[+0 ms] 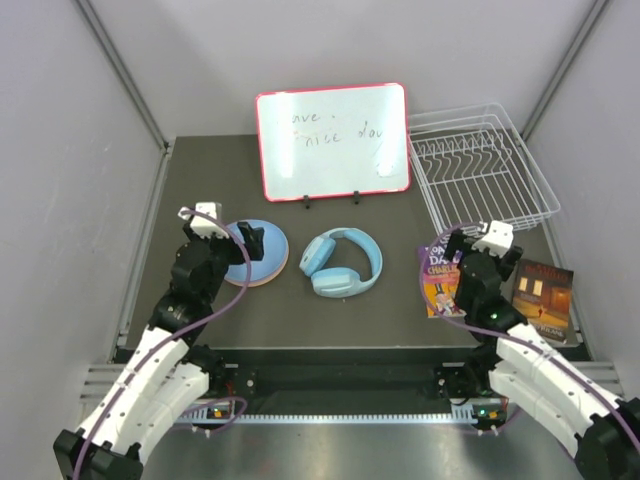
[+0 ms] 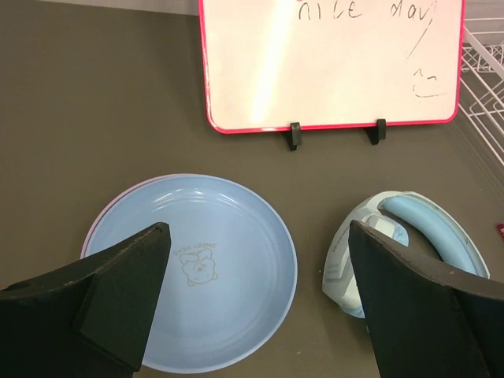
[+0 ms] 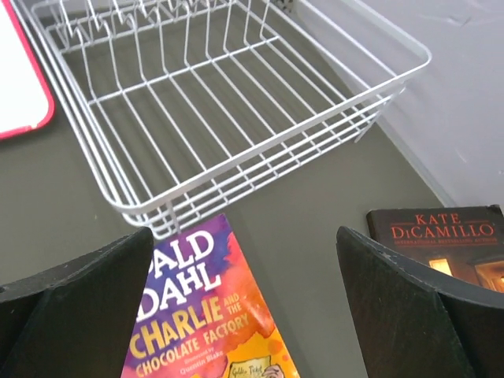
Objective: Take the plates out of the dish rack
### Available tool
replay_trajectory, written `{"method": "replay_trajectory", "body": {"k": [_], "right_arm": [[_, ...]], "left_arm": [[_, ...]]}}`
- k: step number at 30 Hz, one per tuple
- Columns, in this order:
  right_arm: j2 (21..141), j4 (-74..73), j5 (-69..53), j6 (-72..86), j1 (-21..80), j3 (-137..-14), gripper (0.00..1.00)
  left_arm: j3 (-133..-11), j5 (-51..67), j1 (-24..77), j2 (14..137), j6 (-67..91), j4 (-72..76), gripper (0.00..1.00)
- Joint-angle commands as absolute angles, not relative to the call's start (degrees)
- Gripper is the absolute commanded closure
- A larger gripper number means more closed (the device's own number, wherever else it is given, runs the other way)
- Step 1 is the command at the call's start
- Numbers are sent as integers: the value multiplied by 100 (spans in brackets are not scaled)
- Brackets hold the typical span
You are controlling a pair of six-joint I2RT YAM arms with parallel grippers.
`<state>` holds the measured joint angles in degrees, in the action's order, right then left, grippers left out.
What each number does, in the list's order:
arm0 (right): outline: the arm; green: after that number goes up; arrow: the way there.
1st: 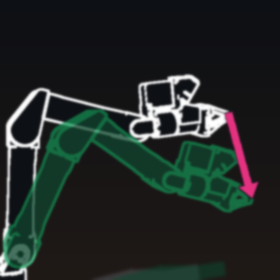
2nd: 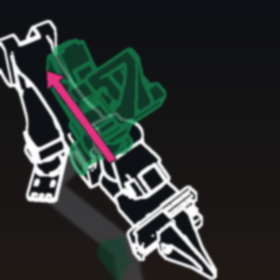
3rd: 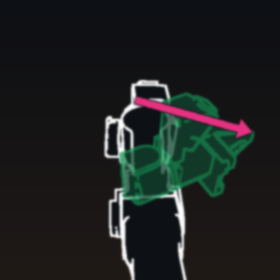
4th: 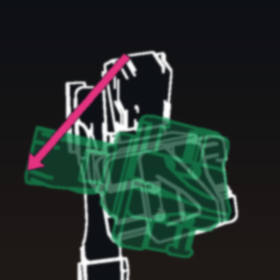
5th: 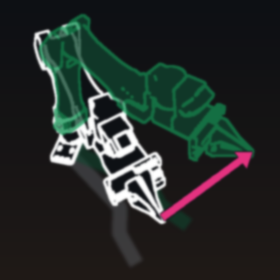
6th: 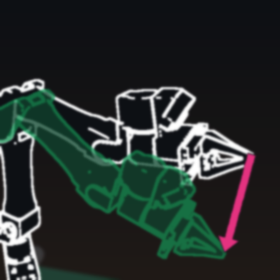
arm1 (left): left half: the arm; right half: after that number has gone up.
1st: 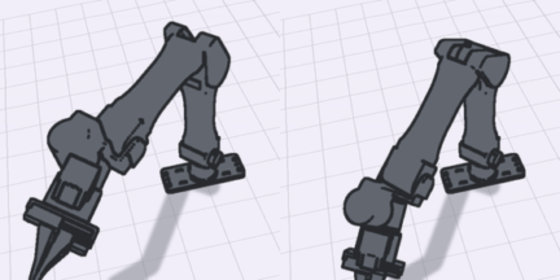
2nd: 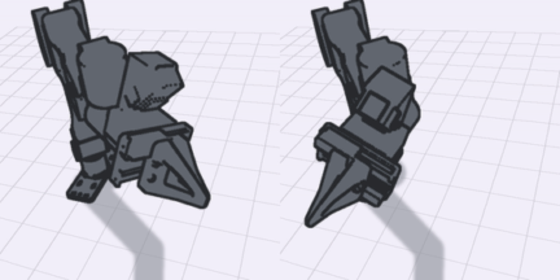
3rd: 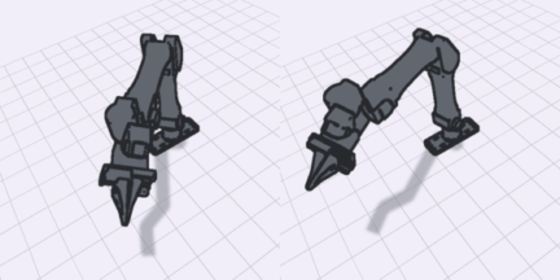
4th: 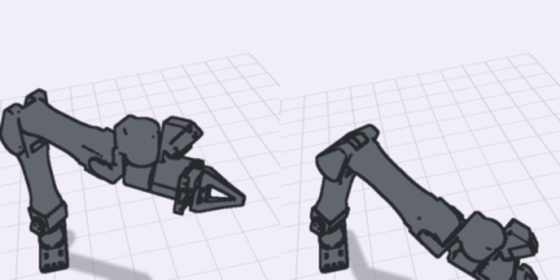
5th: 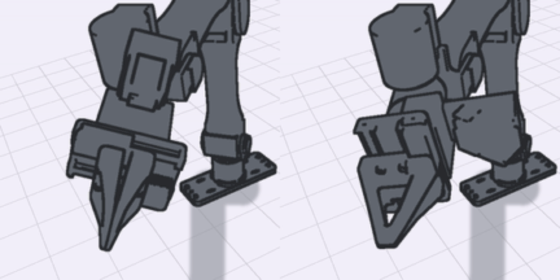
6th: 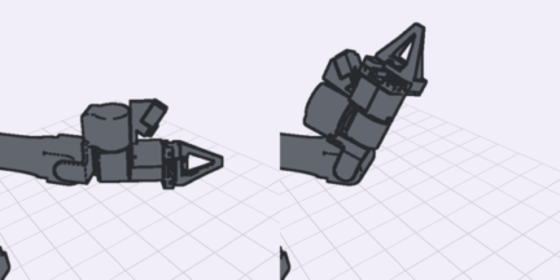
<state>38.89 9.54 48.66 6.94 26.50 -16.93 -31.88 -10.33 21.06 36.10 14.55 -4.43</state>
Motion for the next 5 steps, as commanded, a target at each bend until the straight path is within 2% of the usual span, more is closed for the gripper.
{"method": "replay_trajectory", "body": {"k": [1, 5], "right_arm": [[3736, 1713, 5326, 615, 2628, -1495, 0], [3525, 2065, 5309, 414, 2628, -1257, 0]], "left_arm": [[-3120, -1098, 2136, 3577, 1266, -44, 1], [-3111, -1248, 2188, 3639, 1283, -44, 1]]}}
